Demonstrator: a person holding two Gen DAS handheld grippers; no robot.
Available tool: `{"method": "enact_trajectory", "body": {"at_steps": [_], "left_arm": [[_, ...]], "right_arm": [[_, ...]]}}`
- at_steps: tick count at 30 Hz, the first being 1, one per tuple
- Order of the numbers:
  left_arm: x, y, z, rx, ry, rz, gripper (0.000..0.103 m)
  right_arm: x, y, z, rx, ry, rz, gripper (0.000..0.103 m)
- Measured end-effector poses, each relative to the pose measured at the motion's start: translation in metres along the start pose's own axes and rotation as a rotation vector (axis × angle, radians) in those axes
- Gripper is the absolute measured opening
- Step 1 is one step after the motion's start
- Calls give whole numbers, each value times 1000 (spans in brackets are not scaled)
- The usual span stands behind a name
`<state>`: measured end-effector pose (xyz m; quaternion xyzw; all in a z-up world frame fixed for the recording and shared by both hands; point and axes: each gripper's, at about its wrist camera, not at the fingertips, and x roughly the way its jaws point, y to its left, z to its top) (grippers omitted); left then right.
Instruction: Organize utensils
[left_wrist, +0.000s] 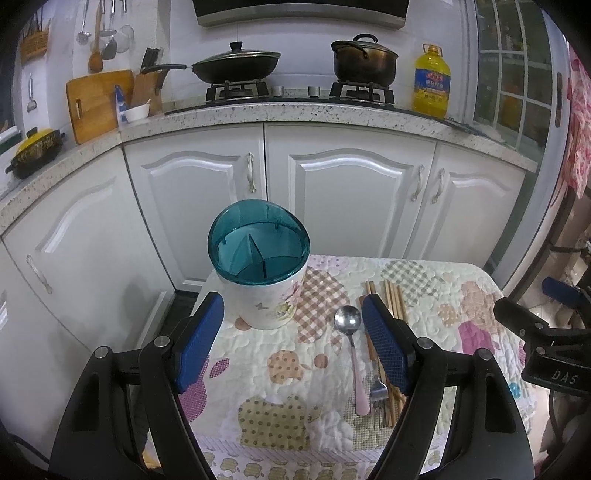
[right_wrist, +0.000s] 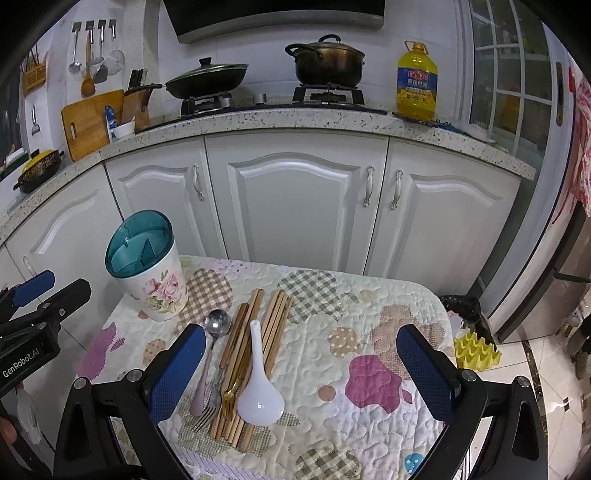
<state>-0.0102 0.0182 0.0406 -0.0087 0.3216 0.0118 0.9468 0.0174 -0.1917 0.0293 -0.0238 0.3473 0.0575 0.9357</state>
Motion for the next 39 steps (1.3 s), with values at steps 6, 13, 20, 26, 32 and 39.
{"method": "enact_trajectory", "body": {"at_steps": [6,13,20,26,32,39], "left_arm": [[4,-4,-1,4,15,-14,78],[7,-13,-1,24,24,-35,78],[14,-21,-3,35,36,-42,77],[17,-22,-7,31,48,-41,77],[21,-23,-10,31,59,-34,77],[22,-25,-12,32,62,-29,77]], "right_arm": [[4,2,-2,-1,10,5,103],[10,-2,-3,7,31,10,103],[16,-3,-5,7,46,14,103],[22,-1,-7,2,67,18,103],[23,0,-8,-3,64,18,103],[25,0,-9,-2,78,21,103]]}}
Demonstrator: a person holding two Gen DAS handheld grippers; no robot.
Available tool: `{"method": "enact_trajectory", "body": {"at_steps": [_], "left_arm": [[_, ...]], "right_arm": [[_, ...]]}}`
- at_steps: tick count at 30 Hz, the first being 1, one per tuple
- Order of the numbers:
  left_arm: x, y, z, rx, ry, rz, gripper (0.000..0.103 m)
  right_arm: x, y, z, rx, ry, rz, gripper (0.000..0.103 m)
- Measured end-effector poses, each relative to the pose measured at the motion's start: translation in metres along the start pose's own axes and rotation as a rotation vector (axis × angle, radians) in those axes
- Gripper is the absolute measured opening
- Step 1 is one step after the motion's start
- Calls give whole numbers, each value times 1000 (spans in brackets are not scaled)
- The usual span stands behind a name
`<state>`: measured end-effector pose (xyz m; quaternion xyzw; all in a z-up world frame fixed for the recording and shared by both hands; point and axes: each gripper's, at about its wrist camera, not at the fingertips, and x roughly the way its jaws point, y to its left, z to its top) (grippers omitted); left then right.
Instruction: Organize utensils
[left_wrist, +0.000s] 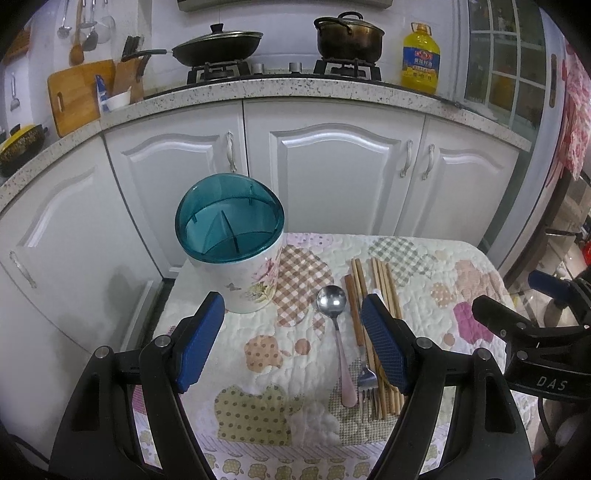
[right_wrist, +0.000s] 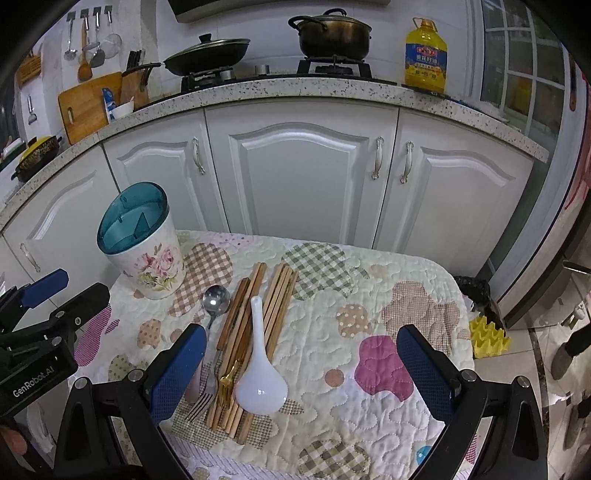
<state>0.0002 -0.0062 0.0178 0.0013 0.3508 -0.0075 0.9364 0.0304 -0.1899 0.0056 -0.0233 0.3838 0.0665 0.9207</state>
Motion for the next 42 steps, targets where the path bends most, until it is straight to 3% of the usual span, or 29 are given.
{"method": "enact_trajectory", "body": {"at_steps": [25,42], "left_arm": [[-3,1,3,-8,-16,6,77],[-28,-1,12,-13,-66,-7,77]], "right_arm": [[-5,4,2,-11,-7,-1,103],[-37,7,11,-10,-75,-21,103]]}}
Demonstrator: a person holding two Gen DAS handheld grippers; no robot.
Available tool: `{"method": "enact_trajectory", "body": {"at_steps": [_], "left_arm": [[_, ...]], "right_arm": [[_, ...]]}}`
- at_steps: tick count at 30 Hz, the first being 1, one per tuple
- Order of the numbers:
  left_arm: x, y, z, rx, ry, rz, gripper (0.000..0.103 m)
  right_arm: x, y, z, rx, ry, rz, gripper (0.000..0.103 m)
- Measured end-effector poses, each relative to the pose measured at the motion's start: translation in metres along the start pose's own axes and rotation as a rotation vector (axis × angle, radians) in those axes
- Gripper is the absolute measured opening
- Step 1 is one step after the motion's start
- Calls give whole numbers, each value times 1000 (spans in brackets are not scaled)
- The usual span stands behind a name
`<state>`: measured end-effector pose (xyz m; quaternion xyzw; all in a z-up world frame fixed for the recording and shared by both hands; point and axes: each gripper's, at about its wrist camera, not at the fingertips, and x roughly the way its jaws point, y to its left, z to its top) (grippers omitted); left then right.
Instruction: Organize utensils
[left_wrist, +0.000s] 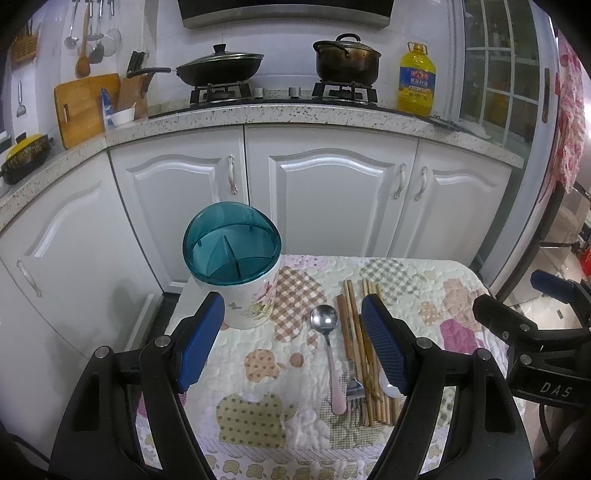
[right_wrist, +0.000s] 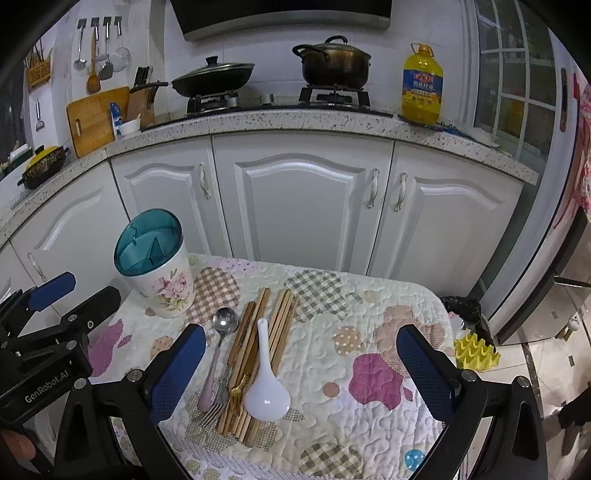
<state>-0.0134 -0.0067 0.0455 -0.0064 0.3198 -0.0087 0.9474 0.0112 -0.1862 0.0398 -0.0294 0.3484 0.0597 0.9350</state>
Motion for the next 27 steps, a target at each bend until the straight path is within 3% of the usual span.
{"method": "enact_trajectory", "body": {"at_steps": [12,27], "left_arm": [[-28,3,18,-20,-73,-10,77],[-21,2,13,-25,-47,-12,77]], "right_arm": [[-22,-4,12,26,-49,-28,103],[-20,-4,11,26,-35,-24,103]]}}
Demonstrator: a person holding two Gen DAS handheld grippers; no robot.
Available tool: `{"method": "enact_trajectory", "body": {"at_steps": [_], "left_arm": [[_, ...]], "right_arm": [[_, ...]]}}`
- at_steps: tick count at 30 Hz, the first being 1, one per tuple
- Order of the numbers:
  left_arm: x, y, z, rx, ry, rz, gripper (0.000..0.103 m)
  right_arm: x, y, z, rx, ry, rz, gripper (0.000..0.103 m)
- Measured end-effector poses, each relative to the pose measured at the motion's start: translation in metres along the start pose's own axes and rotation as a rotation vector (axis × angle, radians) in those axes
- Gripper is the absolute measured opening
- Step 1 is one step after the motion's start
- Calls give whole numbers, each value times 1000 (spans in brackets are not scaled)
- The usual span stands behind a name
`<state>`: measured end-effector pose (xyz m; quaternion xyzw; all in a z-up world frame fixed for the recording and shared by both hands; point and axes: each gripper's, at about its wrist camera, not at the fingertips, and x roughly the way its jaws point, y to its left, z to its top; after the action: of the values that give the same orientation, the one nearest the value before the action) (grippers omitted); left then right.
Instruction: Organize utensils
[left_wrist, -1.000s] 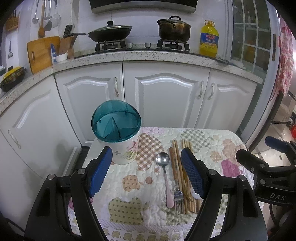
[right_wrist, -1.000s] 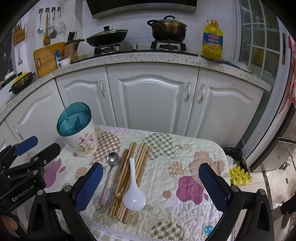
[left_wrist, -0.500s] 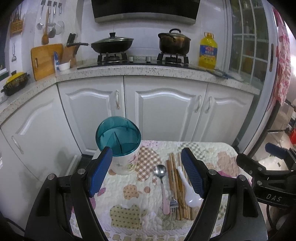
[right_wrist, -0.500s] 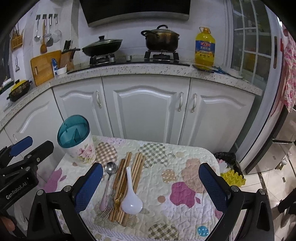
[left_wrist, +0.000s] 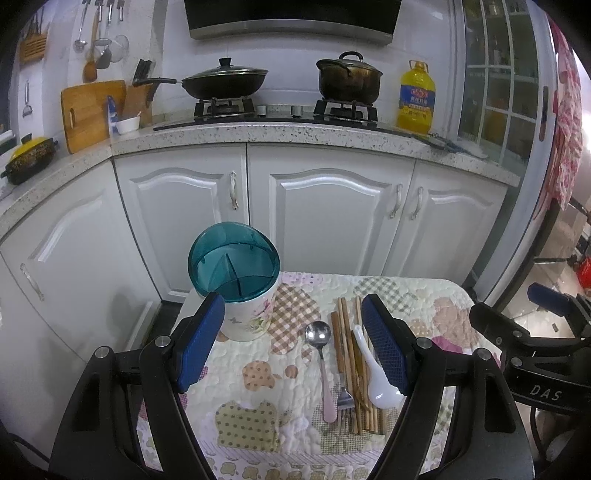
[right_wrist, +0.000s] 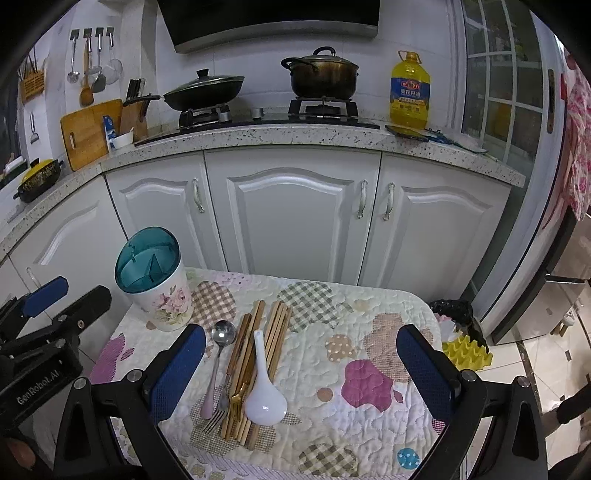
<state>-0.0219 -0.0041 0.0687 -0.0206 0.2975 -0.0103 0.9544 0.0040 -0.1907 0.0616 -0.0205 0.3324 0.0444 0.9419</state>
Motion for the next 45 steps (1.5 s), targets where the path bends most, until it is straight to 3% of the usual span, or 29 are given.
{"method": "enact_trajectory", "body": {"at_steps": [45], "left_arm": [[20,-3,0,10,37,9,77]], "right_arm": [[19,1,0,-8,47,10,103]]}}
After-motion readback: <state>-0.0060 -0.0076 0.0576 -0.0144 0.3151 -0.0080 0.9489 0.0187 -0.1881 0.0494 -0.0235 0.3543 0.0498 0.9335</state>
